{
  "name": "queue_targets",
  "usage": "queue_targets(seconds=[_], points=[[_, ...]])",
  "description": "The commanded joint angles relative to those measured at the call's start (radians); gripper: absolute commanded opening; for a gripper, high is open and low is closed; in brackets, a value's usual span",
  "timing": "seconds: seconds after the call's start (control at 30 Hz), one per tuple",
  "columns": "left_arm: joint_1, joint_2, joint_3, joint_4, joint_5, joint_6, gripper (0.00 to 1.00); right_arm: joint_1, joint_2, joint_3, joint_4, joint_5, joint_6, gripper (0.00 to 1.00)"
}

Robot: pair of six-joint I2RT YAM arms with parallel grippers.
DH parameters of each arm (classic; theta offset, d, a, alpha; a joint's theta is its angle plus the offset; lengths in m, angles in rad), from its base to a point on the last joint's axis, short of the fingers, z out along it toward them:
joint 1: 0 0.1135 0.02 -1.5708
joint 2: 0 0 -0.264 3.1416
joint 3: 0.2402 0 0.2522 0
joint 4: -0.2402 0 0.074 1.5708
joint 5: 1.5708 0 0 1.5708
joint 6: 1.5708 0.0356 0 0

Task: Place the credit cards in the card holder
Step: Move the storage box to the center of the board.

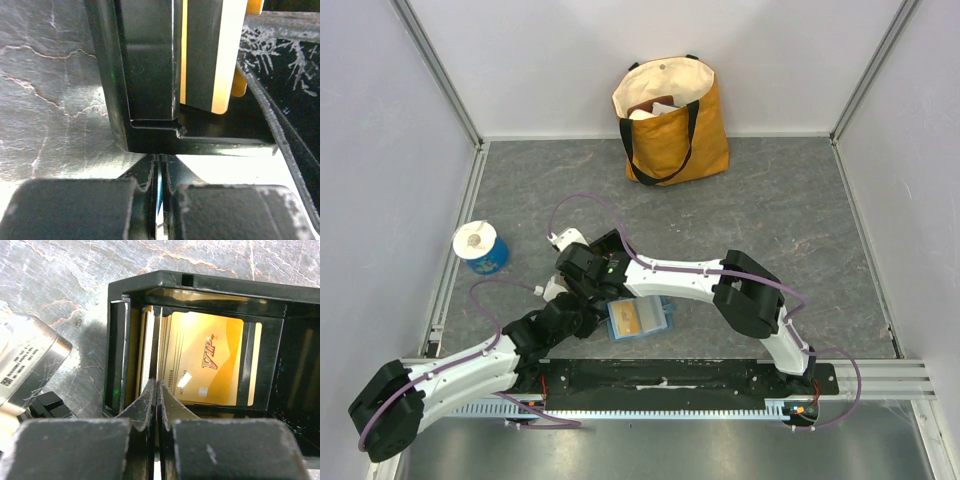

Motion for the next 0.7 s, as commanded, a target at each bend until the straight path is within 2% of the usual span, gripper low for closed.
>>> queue_targets(seconds=[0.0,0.1,0.2,0.43,0.67], points=[[0.003,-0.002,-0.044,-0.078,-0.041,0.004,0.02,0.005,0.048,0.02,-0.036,-0.02,-0.008,0.06],[0.003,-0.004,-0.044,-0.08,-0.039,0.001,0.02,0.003,0.054,0.02,-0.042,-0.015,-0.004,0.06],[0.003,-0.005,-0.047,-0.083,-0.036,0.0,0.02,0.002,0.062,0.023,-0.047,-0.008,0.005,0.0],[0.003,-0.033,-0.052,-0.095,-0.036,-0.006,0.02,0.002,0.01,0.012,-0.012,-0.096,0.016,0.0],[0.001,-0.028,-0.047,-0.098,-0.035,-0.008,0.02,0.0,-0.067,-0.027,0.014,-0.115,0.03,0.0]])
